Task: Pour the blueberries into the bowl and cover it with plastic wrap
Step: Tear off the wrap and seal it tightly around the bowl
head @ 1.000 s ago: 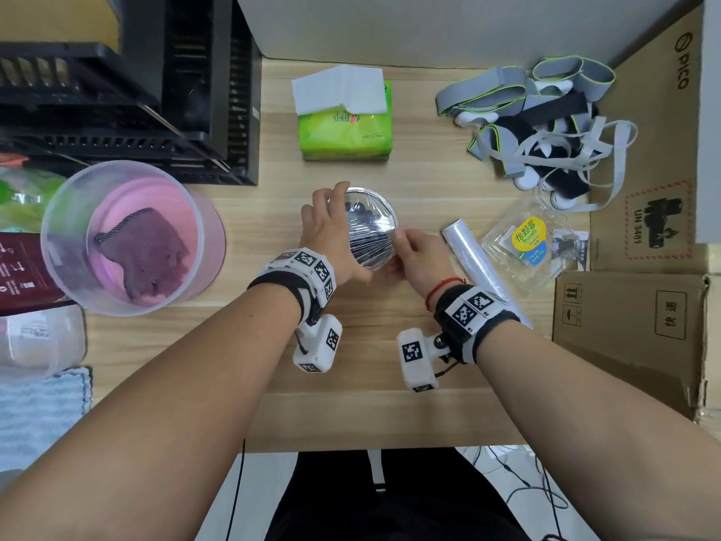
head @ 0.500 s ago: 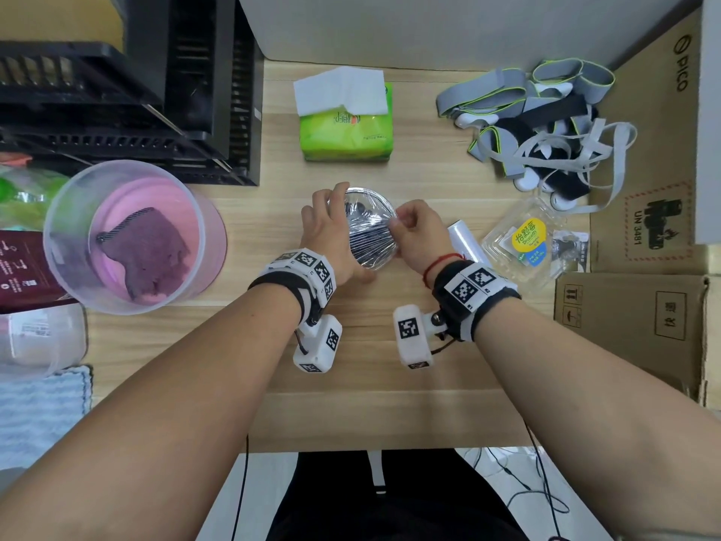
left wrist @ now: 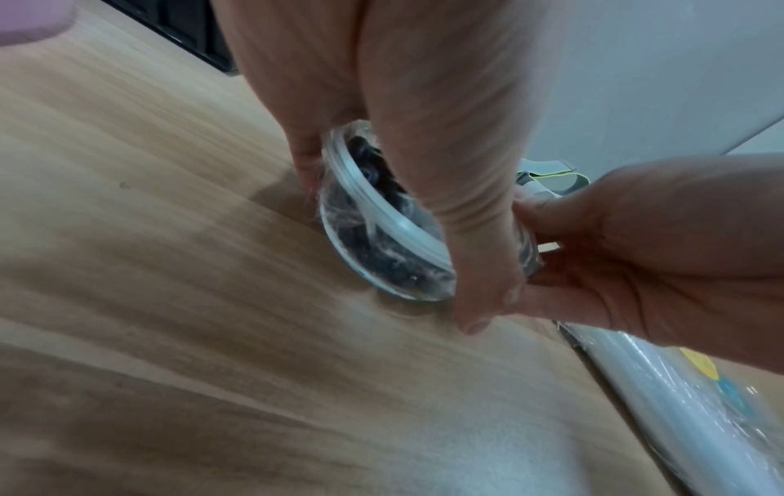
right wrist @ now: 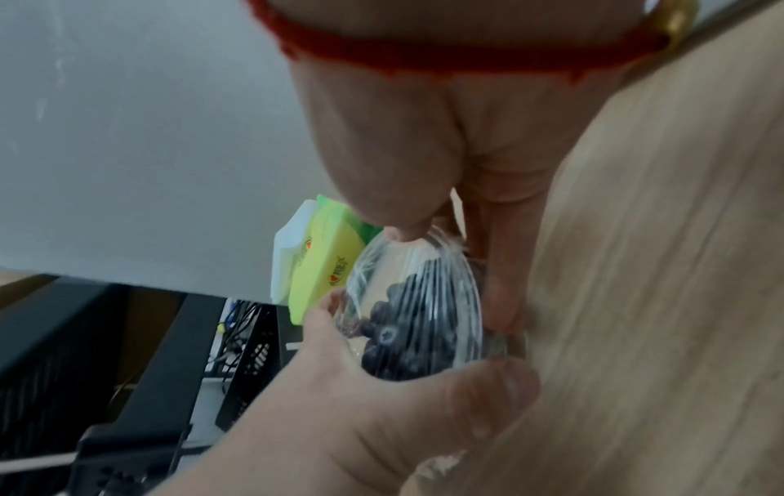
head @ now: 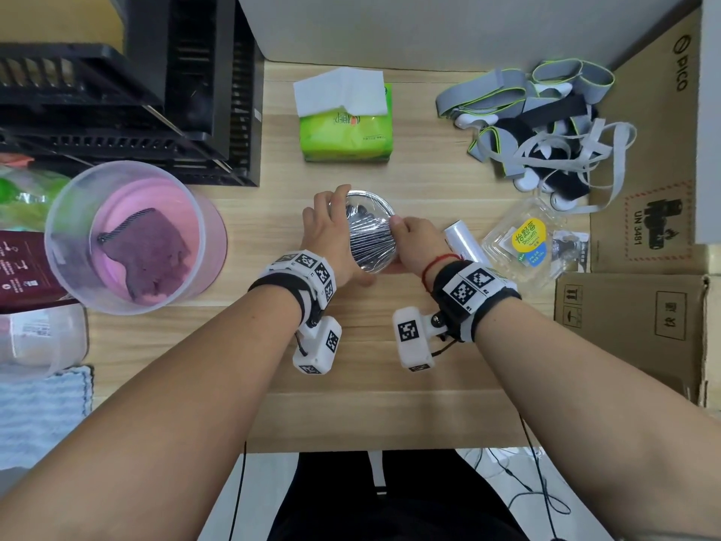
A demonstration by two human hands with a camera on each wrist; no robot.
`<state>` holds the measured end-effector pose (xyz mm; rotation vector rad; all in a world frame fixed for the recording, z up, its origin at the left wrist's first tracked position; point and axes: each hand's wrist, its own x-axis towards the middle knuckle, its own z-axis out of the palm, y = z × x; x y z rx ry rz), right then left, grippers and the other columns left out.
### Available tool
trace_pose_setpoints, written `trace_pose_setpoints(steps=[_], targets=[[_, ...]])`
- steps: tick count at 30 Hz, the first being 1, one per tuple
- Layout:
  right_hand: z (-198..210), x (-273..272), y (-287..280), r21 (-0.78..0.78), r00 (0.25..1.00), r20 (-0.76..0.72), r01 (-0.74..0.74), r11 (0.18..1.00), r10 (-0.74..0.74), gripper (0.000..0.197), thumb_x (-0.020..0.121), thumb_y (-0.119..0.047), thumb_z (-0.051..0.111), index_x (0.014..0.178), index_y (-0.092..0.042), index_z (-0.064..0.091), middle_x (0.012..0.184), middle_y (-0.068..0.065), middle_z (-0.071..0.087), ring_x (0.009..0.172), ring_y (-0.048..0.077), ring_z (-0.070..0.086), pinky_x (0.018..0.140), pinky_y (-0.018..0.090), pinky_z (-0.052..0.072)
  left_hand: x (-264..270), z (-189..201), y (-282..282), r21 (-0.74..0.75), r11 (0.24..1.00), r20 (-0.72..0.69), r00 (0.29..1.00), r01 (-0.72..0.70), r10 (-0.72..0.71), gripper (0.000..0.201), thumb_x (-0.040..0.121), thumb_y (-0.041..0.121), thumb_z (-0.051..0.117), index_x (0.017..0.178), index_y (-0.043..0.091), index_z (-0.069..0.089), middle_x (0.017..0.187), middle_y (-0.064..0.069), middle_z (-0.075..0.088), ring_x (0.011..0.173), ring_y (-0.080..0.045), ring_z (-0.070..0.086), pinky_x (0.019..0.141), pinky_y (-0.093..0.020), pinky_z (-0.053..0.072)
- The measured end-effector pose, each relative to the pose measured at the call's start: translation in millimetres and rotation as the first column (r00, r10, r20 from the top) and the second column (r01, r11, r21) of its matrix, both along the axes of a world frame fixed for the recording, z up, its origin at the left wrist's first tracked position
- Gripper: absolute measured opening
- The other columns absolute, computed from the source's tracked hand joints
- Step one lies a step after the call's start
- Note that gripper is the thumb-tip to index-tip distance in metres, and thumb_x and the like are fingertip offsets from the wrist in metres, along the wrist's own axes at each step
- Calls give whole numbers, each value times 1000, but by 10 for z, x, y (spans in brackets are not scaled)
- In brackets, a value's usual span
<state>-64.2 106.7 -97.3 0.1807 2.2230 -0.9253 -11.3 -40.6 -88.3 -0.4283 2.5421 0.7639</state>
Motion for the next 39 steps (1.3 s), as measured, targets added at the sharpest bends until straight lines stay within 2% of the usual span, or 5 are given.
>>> trace_pose_setpoints(steps=[9, 17, 21, 25, 39], targets=[[105, -30, 34, 26, 992, 129, -4, 1000, 1, 36, 97, -42, 55, 91, -8, 65, 71, 12, 75, 68, 25, 75, 79, 39, 61, 8, 70, -53, 82, 987, 43, 990, -135, 132, 149, 35, 57, 95, 153, 14, 14, 144, -8, 25, 132, -29, 30, 113, -39, 31], [17, 184, 261, -278, 979, 162, 167, 946, -125, 22, 81, -8, 79, 85, -10, 57, 74, 6, 69, 66, 17, 73, 82, 42, 61, -94, 114, -260, 98, 934, 41, 939, -343, 340, 44, 107, 27, 28, 110, 2, 64, 112, -19, 65, 109, -38, 57, 92, -39, 44], [-28, 148, 254, -238, 980, 114, 185, 954, -162, 18, 83, -12, 78, 84, -9, 60, 71, 4, 68, 60, 13, 69, 83, 45, 61, -68, 88, -346, 60, 902, -4, 903, -428, 429, 46, 101, 30, 48, 62, 8, 58, 66, -12, 58, 75, -34, 55, 67, -33, 41], [28, 107, 265, -208, 993, 30, 117, 971, -113, 17, 83, -19, 79, 85, -11, 64, 70, 4, 71, 59, 13, 66, 76, 40, 61, -77, 98, -405, 105, 846, -75, 844, -523, 531, 23, 90, 33, 69, 88, 11, 78, 77, -1, 67, 77, -16, 60, 72, -20, 41], [253, 26, 915, 649, 865, -43, -357, 672, 501, 25, 93, -17, 51, 115, -5, 51, 112, 19, 65, 102, 38, 65, 78, 41, 51, -65, 254, -230, 39, 898, -37, 897, -438, 440, 18, 91, 10, 57, 95, 23, 69, 89, 0, 69, 77, -18, 54, 70, -23, 39]])
